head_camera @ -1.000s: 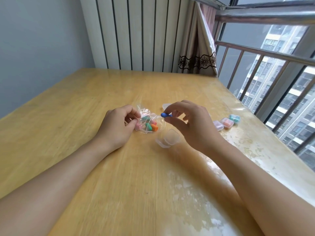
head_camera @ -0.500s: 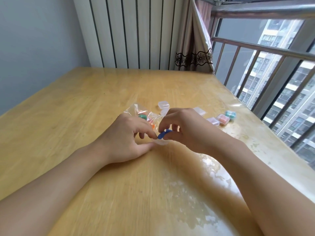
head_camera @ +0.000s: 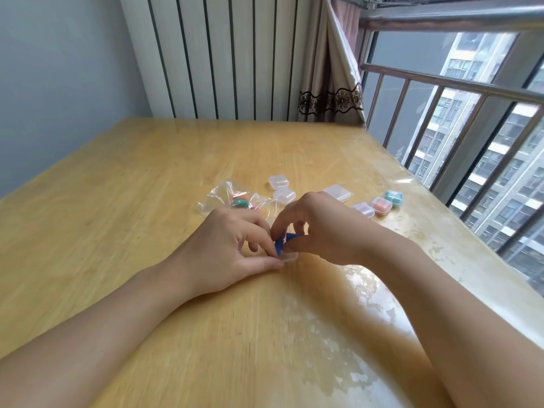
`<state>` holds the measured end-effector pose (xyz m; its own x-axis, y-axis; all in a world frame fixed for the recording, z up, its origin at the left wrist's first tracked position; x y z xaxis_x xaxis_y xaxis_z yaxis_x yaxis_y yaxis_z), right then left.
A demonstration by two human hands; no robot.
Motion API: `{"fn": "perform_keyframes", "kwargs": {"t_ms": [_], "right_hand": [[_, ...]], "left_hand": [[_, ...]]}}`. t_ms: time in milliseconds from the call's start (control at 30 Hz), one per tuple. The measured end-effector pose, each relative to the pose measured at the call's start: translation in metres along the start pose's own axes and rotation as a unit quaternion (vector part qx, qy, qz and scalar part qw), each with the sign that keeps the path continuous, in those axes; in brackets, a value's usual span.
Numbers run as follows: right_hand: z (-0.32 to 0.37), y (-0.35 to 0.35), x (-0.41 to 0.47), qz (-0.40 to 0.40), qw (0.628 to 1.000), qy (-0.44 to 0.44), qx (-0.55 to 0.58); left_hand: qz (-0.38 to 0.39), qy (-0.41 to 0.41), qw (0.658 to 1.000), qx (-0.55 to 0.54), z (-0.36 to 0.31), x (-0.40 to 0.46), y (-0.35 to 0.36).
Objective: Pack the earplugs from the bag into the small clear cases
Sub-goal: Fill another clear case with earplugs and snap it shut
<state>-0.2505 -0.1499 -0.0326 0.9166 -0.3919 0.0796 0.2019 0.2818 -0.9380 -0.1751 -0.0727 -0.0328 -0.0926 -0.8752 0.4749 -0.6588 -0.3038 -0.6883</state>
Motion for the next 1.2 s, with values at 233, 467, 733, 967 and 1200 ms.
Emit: {"fn": "perform_keyframes", "kwargs": {"t_ms": [233, 467, 733, 967, 1200], "right_hand": [[-0.012, 0.006, 0.001, 0.015, 0.995, 0.059, 0.085], [-0.015, 0.008, 0.003, -0.029, 0.988, 0.099, 0.119], [-0.012, 0.000, -0.001, -0.076, 0.988, 0.105, 0.089], [-0.016, -0.007, -0.002, -0.070, 0.984, 0.106, 0.127], [-0.022, -0.002, -0.005, -0.053, 0.970, 0.150, 0.186]], "left_hand": [[0.010, -0.001, 1.000, 0.020, 0.005, -0.001, 0.003], [-0.007, -0.027, 1.000, 0.003, 0.013, -0.001, -0.002], [0.006, -0.022, 0.999, 0.022, 0.009, 0.000, 0.002], [0.006, -0.022, 1.000, 0.017, 0.009, 0.000, 0.003], [-0.005, -0.032, 0.999, 0.005, 0.010, 0.000, 0.001]]}}
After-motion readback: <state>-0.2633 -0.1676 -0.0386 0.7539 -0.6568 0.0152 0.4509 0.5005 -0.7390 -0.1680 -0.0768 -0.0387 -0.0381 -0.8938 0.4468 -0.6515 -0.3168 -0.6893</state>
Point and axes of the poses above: each hand's wrist, its own x-axis towards the middle knuckle, its own y-axis out of the palm, z = x × y, the point moved 9 cm from there along x, towards the middle knuckle, and after that the axes turned 5 degrees about -x, right-handed, at the moved point
